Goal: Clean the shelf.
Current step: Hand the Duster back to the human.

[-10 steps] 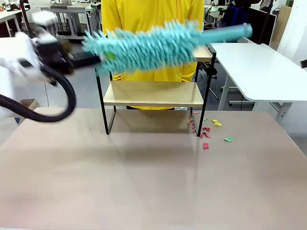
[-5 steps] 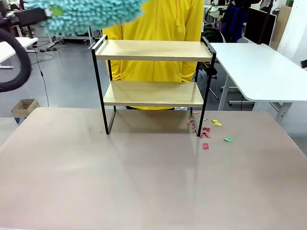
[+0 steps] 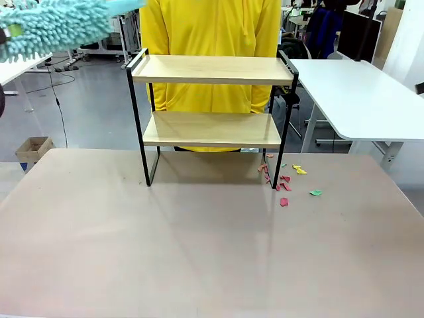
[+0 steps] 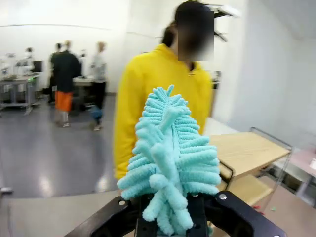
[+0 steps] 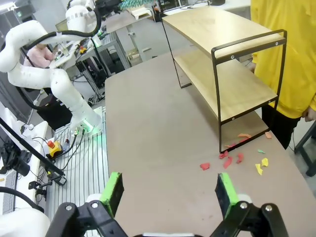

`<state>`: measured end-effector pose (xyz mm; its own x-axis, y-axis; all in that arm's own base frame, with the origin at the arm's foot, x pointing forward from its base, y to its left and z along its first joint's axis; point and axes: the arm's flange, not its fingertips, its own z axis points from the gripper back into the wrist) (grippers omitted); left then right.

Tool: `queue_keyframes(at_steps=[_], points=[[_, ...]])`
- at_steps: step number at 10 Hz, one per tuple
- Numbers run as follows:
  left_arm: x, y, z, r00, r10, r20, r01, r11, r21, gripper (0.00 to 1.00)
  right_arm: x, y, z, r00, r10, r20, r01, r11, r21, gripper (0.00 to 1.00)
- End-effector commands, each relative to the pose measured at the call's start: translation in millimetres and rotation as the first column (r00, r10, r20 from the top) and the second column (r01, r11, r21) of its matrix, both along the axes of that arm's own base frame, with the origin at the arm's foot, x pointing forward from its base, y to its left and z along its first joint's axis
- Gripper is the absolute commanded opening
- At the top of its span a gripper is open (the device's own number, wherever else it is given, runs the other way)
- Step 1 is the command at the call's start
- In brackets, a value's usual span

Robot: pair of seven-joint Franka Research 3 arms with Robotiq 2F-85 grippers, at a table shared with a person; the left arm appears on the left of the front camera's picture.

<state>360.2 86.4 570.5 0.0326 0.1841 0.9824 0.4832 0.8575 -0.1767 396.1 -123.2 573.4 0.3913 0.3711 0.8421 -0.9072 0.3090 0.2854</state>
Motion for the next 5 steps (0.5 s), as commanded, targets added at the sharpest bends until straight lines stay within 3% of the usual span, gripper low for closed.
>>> queue_keyframes(at_steps=[1,2,5], points=[[-3.2,-24.9,-7.2,0.987,0.162,-0.001,-0.162,0.985,0.060,0.17,-1.8,0.2,3.1,1.000,-0.002,0.000,0.002,1.000,-0.002,1.00],[-4.0,-25.3,-16.3,0.974,0.227,0.003,-0.226,0.970,0.088,0.17,-1.8,0.2,3.1,1.000,-0.002,0.000,0.002,1.000,-0.002,1.00],[2.0,-34.7,-59.7,0.961,0.276,-0.021,-0.271,0.954,0.129,0.17,-1.8,0.2,3.1,1.000,-0.002,0.000,0.002,1.000,-0.002,1.00]])
